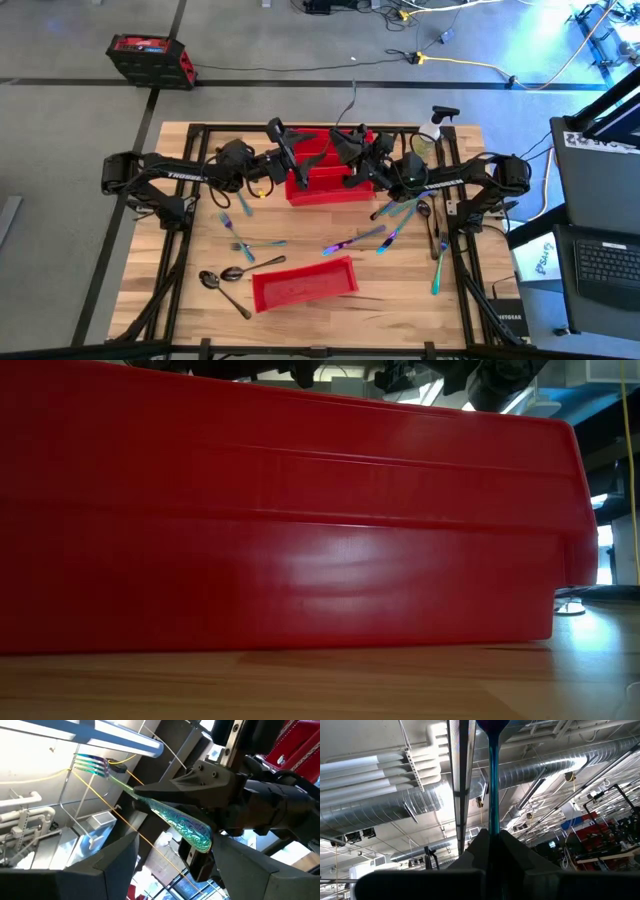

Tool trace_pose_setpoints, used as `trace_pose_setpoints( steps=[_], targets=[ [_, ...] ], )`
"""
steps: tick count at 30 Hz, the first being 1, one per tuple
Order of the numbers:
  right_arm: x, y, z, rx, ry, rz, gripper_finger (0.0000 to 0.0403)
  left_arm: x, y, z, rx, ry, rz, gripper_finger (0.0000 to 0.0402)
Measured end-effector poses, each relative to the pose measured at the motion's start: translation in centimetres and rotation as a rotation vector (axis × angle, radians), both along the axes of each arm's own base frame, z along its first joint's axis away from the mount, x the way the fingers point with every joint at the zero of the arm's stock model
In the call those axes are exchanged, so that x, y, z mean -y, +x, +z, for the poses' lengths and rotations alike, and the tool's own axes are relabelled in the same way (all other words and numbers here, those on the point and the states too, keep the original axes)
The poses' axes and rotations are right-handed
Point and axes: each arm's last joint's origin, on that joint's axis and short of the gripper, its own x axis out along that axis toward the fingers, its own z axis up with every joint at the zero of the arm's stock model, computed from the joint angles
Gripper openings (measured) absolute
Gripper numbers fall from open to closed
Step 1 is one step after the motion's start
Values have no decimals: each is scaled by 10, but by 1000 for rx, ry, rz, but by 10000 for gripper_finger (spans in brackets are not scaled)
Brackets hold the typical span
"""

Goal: Sort silverware
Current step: Put the purple fork into the top red bin

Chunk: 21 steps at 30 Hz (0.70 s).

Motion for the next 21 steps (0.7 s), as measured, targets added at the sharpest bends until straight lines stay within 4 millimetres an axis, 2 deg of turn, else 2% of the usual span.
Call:
trace_pose_setpoints(
  steps=[21],
  targets=[
    [0, 2, -2, -30, 4, -1, 5, -1, 0, 3, 19, -24, 36, 237]
  ],
)
